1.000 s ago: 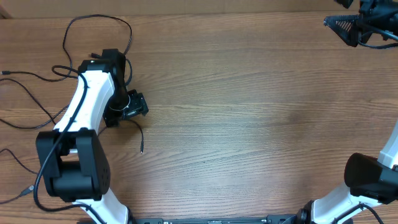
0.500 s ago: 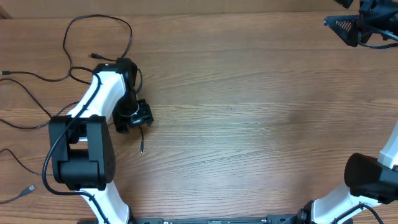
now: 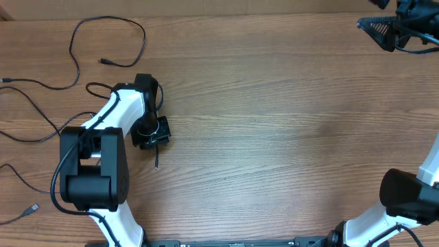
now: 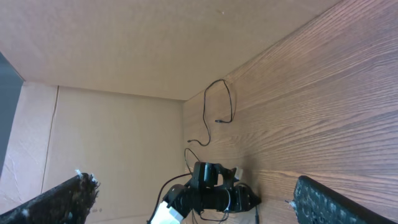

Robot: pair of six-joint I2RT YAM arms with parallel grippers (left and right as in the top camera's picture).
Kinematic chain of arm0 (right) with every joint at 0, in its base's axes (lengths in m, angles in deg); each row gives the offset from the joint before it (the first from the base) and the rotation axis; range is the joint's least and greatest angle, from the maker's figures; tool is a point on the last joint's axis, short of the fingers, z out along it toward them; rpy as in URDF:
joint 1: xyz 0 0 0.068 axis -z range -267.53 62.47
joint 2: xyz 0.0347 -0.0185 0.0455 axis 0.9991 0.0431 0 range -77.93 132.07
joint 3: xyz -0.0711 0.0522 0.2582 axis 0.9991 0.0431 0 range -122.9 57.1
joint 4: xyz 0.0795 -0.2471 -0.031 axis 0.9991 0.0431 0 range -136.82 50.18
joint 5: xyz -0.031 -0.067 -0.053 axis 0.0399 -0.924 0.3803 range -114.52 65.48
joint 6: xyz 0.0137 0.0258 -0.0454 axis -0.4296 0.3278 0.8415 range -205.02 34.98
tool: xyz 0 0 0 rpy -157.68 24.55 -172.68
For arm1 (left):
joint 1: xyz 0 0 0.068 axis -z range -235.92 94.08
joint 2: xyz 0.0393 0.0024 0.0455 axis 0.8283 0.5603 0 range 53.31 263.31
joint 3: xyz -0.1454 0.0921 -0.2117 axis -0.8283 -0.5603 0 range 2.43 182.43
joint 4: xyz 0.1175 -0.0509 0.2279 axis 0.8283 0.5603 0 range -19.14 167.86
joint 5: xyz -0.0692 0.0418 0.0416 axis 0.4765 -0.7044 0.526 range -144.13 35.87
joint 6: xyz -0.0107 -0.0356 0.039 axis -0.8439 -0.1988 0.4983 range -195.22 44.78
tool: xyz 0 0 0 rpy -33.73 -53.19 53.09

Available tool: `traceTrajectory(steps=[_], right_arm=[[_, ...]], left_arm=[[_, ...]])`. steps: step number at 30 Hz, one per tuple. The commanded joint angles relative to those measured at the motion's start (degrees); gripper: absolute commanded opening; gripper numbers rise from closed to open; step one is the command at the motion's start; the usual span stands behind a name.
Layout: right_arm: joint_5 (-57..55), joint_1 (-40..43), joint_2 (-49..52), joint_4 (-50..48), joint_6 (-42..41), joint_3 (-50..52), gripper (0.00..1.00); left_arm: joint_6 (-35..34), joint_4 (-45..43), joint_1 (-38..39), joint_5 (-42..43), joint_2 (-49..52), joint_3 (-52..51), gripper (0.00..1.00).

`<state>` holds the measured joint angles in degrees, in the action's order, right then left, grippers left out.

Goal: Untangle cables

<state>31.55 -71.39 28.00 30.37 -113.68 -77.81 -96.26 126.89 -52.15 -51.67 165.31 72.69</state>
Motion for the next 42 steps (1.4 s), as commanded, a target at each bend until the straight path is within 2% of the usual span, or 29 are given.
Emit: traceTrajectory(steps=[1,3,5,6,13,17,20,30,36,42], right_arm=[[-0.15,0.28,-0.26,-0.13,0.46,-0.42,1.0],[-0.15,0.28,-0.26,-0.13,0.46,-0.44,1.0],[-0.15,0.28,-0.26,-0.13,0.46,-0.44,1.0],[-0.15,0.28,-0.26,-0.13,0.46,-0.44,1.0],[-0.15,0.28,-0.26,-0.13,0.46,-0.42,1.0],[-0.15,0.28,-0.26,-0.13,0.46,-0.42,1.0],[-0.15,0.28,-0.26,-0.13,0.46,-0.42,1.0],[-0.15,0.28,-0.26,-0.13,0.46,-0.44,1.0],[-0.15,0.28,-0.26,-0.13,0.46,-0.44,1.0],[-0.15,0.28,-0.26,-0.13,0.46,-0.44,1.0]], left_arm=[[0.24,-5.09,0.13,-0.94,1.2,-3.63,0.33],[0.22,-5.79,0.11,-0.72,1.2,-4.35,0.26],[0.24,-5.27,0.11,-0.26,1.2,-4.42,0.07],[0.24,-4.74,0.11,0.44,1.2,-4.42,0.04],[0.22,0.85,-0.02,1.68,0.7,-2.49,0.04],[-0.81,2.71,0.0,4.96,-2.93,0.76,0.04],[-1.75,2.84,-0.09,8.39,-8.5,2.78,0.04],[-4.7,1.53,-1.36,8.57,-31.91,3.74,0.04],[-4.94,1.57,-7.61,12.98,-40.5,3.74,0.04],[-4.98,2.97,-19.02,19.67,-45.79,3.74,0.04]])
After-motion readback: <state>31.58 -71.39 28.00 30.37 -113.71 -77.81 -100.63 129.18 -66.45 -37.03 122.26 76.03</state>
